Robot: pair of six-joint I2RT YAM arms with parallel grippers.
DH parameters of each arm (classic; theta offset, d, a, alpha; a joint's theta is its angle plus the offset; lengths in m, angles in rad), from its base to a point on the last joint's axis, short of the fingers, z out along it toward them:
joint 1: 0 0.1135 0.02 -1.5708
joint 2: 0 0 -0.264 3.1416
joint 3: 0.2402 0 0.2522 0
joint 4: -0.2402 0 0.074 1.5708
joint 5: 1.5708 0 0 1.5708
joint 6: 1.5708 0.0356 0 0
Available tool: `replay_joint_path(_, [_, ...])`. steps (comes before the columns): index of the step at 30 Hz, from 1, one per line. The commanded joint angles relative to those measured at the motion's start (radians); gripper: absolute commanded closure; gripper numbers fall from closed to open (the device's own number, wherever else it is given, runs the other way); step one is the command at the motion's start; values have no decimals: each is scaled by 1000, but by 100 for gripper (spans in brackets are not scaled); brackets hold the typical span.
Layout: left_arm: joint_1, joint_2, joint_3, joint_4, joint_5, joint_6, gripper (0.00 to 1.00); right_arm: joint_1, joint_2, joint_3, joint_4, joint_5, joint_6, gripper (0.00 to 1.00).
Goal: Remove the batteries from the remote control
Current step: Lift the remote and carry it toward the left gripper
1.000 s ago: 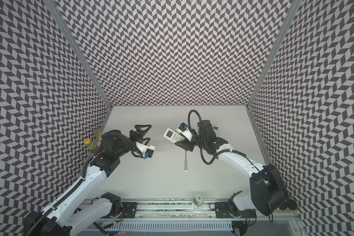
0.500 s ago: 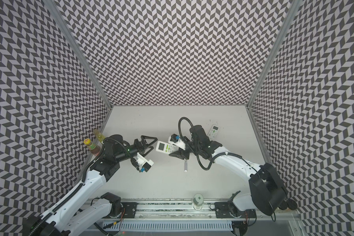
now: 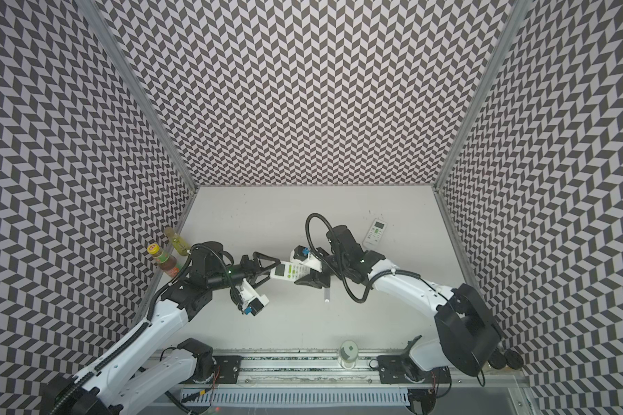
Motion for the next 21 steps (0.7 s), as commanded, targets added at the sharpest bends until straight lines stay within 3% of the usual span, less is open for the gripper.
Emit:
replay_joint_path(1, [-9,15,-5,-40,46,372,27,13,3,12,24,-6,-32,54])
replay_joint_path(7, [-14,29,-3,-33,59,393,41,18,10,12,22,-6,-35,55])
replay_joint_path(16, [-27,42,-3,-27,79,421,49,28,20,18,14,0,-35,54])
replay_joint_path(21, [-29,48,-1,-24,79,424,61,27,22,22,10,3,-35,54])
